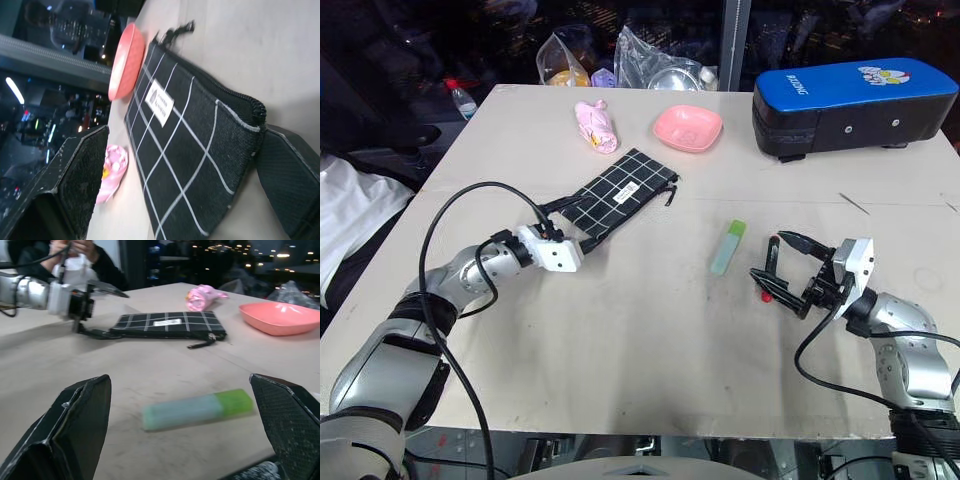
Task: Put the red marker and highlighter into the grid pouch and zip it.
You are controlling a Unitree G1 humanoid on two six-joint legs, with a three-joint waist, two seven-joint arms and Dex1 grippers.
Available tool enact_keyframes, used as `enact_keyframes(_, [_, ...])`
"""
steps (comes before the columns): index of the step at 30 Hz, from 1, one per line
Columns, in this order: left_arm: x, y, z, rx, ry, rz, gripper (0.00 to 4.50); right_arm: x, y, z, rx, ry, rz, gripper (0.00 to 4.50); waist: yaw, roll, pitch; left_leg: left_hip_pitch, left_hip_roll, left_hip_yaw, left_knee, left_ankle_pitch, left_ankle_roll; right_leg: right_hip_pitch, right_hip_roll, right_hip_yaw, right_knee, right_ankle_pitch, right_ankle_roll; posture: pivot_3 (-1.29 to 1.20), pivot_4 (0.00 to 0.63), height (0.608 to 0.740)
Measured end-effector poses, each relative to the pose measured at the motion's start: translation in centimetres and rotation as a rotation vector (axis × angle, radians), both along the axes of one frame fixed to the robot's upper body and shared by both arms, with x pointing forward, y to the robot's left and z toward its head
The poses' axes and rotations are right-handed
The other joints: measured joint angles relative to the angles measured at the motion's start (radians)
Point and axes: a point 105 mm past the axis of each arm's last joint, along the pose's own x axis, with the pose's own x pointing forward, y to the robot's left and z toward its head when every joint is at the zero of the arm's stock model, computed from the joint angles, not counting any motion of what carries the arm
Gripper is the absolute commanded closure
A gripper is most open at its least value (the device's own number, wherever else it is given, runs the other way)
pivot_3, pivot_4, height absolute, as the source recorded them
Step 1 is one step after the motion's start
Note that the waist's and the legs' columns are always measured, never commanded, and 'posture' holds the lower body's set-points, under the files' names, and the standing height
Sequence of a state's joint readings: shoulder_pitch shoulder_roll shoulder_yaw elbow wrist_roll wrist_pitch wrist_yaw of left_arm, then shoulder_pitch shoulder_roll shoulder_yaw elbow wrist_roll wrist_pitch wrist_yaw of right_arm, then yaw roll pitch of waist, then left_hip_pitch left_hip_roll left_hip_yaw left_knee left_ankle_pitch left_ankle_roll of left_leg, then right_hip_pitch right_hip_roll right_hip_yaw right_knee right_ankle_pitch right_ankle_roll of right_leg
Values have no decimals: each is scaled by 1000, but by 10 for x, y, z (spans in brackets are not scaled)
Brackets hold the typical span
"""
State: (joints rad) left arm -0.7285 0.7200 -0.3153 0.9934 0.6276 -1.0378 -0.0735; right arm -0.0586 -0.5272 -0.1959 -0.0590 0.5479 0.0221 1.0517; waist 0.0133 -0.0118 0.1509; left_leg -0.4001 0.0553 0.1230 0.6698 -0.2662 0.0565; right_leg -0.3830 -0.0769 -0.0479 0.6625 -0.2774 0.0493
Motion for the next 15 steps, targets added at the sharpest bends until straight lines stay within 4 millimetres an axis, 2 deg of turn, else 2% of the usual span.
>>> enact_keyframes(2, [2,-2,0,-8,-3,1,68,2,0,2,2,-7,-10,36,0,0,0,0,0,0,0,0,0,0,0,0,0,0,0,0,150,740])
enact_keyframes(5, [6,-5,1,-22,-8,12,784,2,-1,2,1,-9,-19,0,0,0,0,0,0,0,0,0,0,0,0,0,0,0,0,0,150,740])
enact_keyframes(9, [11,-9,1,-15,-15,21,2692,3,-1,1,-4,-9,-27,0,-1,0,0,0,0,0,0,0,0,0,0,0,0,0,0,0,150,740])
enact_keyframes(10, [12,-9,0,-13,-15,25,3320,3,-1,1,-3,-9,-29,0,-1,0,0,0,0,0,0,0,0,0,0,0,0,0,0,0,150,740])
enact_keyframes(13, [17,-10,8,-25,-44,35,4479,3,-2,1,-3,-8,-32,0,0,0,0,0,0,0,0,0,0,0,0,0,0,0,0,0,150,740])
enact_keyframes(15, [18,-10,9,-28,-49,40,4479,3,-2,1,-2,-9,-32,0,0,0,0,0,0,0,0,0,0,0,0,0,0,0,0,0,150,740])
